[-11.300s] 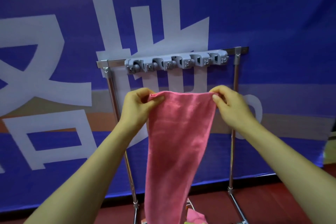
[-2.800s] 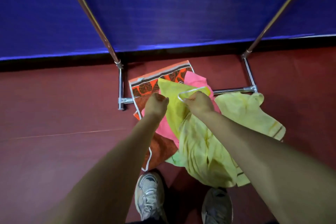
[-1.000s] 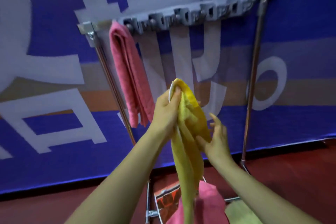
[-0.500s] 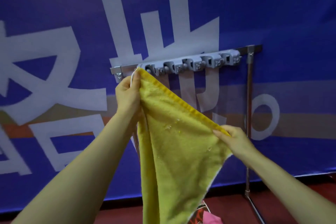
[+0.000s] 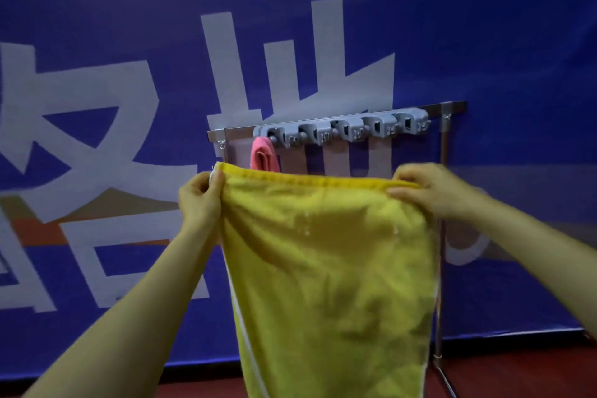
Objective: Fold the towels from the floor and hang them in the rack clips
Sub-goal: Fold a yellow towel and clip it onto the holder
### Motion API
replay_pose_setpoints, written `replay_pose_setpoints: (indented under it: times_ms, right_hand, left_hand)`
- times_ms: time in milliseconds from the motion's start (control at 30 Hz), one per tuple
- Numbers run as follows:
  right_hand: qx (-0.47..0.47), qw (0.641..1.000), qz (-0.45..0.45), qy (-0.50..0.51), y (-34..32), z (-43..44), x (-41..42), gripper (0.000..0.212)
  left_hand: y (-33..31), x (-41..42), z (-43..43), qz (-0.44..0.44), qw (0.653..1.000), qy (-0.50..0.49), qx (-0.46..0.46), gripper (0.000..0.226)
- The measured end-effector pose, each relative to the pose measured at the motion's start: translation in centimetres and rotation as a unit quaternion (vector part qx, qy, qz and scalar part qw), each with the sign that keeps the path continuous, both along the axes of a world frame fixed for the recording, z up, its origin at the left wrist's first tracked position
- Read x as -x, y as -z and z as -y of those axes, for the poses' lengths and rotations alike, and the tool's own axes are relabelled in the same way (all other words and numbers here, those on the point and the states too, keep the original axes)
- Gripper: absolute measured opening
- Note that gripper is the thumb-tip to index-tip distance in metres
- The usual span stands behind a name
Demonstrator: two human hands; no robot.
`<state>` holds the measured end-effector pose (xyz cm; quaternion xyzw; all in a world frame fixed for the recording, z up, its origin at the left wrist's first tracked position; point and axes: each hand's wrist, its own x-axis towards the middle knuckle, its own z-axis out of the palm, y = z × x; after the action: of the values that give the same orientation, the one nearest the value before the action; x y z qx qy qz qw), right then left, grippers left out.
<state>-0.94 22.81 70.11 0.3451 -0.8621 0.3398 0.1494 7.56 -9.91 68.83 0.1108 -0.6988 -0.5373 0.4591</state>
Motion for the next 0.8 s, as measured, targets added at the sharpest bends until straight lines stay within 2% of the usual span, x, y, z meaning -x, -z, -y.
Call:
replay_pose_setpoints:
  times_ms: [33,167,267,433,567,700,800]
  right_hand:
    - [-0.018,1.0,0.016,0.006,0.6,0.0,0.1,0.014]
    - [0.026,0.998,0.033,0.05,1.3,-0.4,1.0,0.021]
    - [0.047,0.995,0.079,0.037,1.0,-0.4,1.6,0.021]
    - [-0.018,0.989,0.148,0.019,0.3,-1.6,2.3,0.019]
    - [0.039,0.988,0.148,0.029,0.1,-2.5,2.4,0.007]
    - [0.074,0.986,0.103,0.106,0.7,-2.6,2.7,0.018]
    - [0.083,0.987,0.105,0.083,1.0,-2.4,2.3,0.019]
  left_hand:
    - [0.3,-0.2,0.0,0.001,1.0,0.004,-0.003,0.026]
    - [1.1,-0.6,0.1,0.006,1.0,0.019,-0.007,0.019]
    - [1.0,-0.6,0.2,0.014,0.999,0.032,0.0,0.017]
    - [0.7,-1.0,0.3,0.045,0.997,0.061,0.002,0.014]
    - [0.1,-1.5,0.2,0.059,0.995,0.075,-0.004,0.012]
    - [-0.3,-1.3,0.0,0.047,0.996,0.072,0.012,0.015]
    - [-0.4,-1.0,0.1,0.044,0.997,0.054,0.022,0.018]
